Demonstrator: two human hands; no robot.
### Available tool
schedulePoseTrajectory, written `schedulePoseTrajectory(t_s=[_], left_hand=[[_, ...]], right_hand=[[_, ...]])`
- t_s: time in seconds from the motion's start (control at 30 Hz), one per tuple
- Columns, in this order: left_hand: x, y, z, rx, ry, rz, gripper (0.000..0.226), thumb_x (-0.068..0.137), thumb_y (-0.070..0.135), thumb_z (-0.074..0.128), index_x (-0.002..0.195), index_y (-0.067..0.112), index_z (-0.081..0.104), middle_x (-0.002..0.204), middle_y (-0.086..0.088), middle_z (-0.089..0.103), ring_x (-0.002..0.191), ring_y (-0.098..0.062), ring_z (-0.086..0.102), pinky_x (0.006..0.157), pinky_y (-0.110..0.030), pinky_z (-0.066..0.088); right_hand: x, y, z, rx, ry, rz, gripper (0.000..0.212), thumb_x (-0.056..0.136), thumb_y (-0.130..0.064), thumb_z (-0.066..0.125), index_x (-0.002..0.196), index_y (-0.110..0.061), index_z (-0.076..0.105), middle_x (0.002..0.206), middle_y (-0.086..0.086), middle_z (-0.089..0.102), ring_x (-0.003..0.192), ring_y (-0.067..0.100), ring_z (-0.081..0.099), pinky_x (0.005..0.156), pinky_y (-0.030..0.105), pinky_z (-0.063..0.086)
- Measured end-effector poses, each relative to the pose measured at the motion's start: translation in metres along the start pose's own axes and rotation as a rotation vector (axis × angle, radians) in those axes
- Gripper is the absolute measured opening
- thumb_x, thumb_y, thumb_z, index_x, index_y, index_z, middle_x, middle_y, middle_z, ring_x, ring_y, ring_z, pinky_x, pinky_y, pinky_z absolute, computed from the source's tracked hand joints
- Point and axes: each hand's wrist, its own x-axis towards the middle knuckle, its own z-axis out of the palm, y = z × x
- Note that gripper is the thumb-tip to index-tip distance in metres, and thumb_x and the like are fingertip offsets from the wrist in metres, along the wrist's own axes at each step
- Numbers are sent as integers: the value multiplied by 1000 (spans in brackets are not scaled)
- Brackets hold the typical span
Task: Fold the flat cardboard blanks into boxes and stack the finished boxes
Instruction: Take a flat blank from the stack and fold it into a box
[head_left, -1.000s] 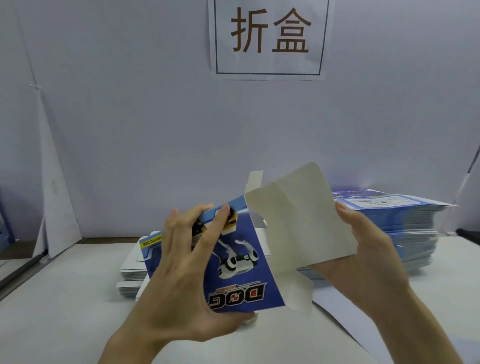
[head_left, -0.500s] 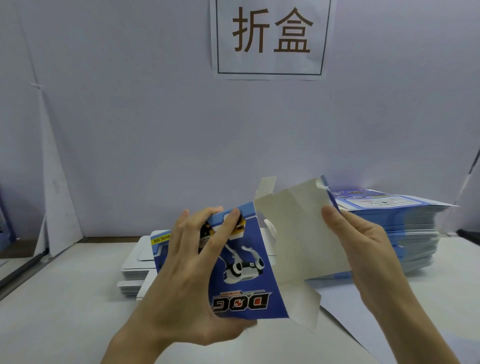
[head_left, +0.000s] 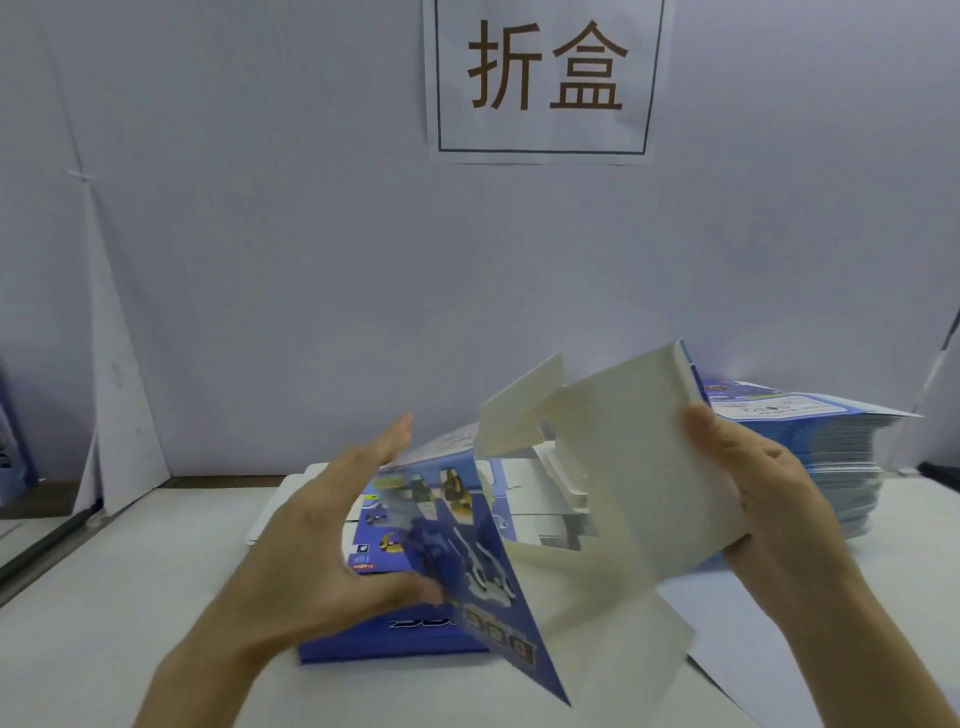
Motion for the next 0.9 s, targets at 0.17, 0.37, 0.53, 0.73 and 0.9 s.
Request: schedulePoseTrajectory(t_s=[0.17, 0.37, 0.53, 0.73, 0.9], left_hand=[[-2, -17, -3, -160, -135, -149, 106, 35, 69, 80, 132, 64, 38, 131, 42, 43, 118, 16, 45, 82, 0, 42], [3, -14, 18, -483, -209, -261, 34, 53, 43, 74, 86, 36, 69, 77, -7, 73, 66, -12, 68, 58, -22, 52], [4, -21, 23, -452, 49, -351, 44, 62, 66, 65, 68, 23, 65, 58, -7, 64, 50, -13, 56, 49, -17, 43], [11, 5, 55, -673, 156, -389, 41, 73, 59, 53, 80, 24, 72, 67, 0, 68, 62, -11, 64, 59, -21, 53], [12, 11, 53, -773, 13, -444, 45, 74, 51, 75, 113, 33, 60, 101, 13, 72, 92, -6, 70, 67, -25, 58]], right_hand=[[0, 0, -9, 148, -98, 184, 70, 35, -61, 91, 90, -19, 80, 88, 5, 76, 72, 18, 73, 56, 30, 58], [10, 5, -12, 434, 33, 368, 54, 66, -53, 62, 83, -5, 79, 81, 13, 74, 62, 26, 72, 49, 35, 58], [17, 18, -16, 597, -65, 279, 60, 82, -48, 55, 129, -11, 58, 118, 16, 70, 97, 32, 72, 76, 45, 61], [9, 44, 14, -268, -387, 312, 103, 56, -60, 83, 144, -51, 31, 131, -10, 63, 112, 9, 65, 87, 30, 55], [7, 50, 27, -304, -315, 16, 74, 68, -50, 72, 136, -46, 45, 116, -7, 71, 102, 16, 69, 81, 29, 58]])
